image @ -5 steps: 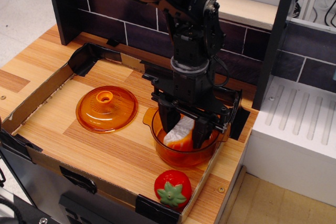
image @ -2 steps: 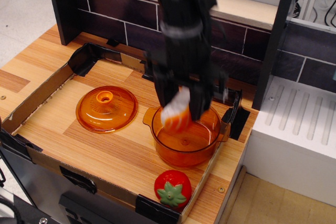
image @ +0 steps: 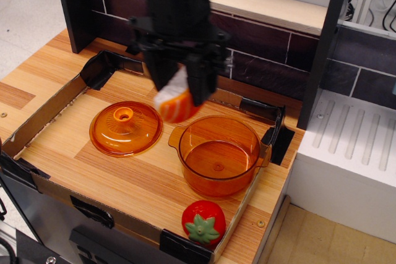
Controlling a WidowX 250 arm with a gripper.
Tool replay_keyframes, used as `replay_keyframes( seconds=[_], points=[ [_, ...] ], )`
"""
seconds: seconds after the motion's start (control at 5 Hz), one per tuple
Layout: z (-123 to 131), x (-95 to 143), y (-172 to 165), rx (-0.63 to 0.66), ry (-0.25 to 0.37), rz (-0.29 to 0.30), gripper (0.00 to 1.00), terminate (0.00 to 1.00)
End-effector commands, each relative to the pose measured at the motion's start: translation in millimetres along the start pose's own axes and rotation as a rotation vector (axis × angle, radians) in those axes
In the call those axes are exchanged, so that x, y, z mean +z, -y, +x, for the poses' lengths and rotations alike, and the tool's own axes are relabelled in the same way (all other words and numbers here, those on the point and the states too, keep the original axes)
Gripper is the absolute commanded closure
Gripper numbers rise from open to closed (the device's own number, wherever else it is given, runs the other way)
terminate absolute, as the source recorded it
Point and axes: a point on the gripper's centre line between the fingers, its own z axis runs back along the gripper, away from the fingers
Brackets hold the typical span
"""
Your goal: Take sushi out of pot
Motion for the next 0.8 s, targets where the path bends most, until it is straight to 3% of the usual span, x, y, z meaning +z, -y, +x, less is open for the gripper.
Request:
replay_keyframes(
  seconds=[0.0,0.4,0.6],
  points=[
    [-43.5,-21.6,-44.7,-0.247,-0.095,0.134,1.00,0.00],
    [-56.1,-49.7,-70.9,-0.477,-0.137,0.235,1.00,0.00],
    [-55.2,-54.3,-76.5,-0.489,-0.137,0.258,1.00,0.00]
  ],
)
